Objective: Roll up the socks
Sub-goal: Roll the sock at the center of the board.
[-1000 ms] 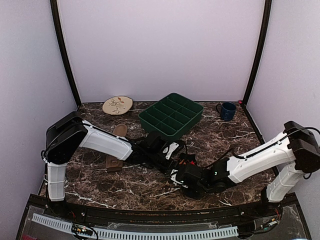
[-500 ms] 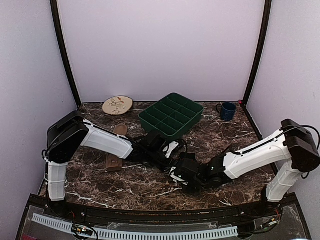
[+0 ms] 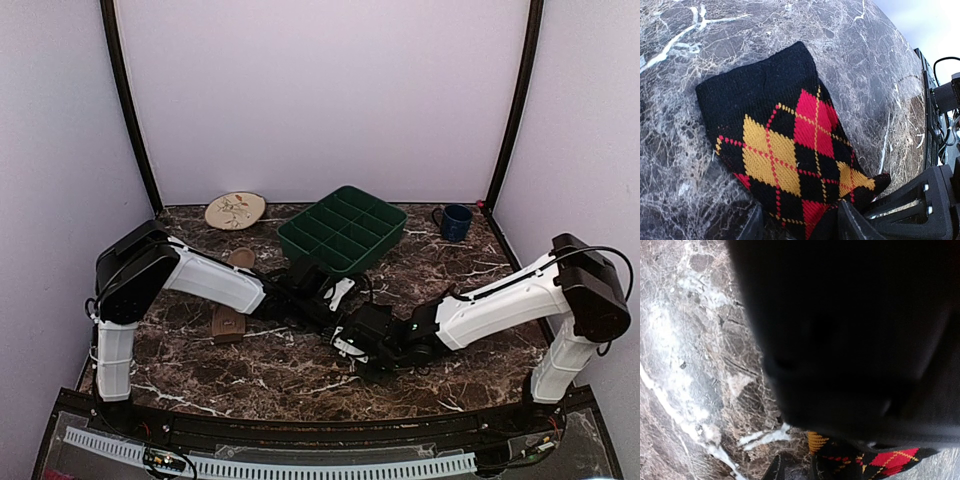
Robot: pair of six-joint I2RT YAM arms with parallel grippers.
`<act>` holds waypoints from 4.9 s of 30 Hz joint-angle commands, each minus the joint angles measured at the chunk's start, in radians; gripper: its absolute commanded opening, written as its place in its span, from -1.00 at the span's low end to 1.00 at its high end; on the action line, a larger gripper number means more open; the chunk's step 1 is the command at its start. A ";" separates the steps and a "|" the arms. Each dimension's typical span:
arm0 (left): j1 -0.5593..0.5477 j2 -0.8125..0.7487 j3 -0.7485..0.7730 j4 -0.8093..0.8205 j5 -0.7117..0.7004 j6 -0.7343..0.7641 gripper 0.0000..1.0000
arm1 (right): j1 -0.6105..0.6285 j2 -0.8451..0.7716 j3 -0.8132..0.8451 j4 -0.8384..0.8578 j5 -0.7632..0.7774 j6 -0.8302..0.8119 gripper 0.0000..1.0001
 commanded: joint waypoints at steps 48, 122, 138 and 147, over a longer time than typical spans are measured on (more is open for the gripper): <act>-0.004 0.126 -0.043 -0.316 -0.082 -0.063 0.09 | -0.162 0.143 0.090 -0.251 -0.030 0.140 -1.00; -0.006 -0.221 -0.321 -0.078 -0.168 -0.177 0.23 | -0.236 0.102 0.239 -0.380 -0.149 0.202 -0.13; -0.006 -0.208 -0.318 -0.080 -0.182 -0.179 0.23 | -0.234 0.119 0.330 -0.446 0.026 0.109 -0.15; -0.006 -0.180 -0.288 -0.081 -0.177 -0.180 0.23 | -0.234 0.129 0.285 -0.393 -0.010 0.050 -0.14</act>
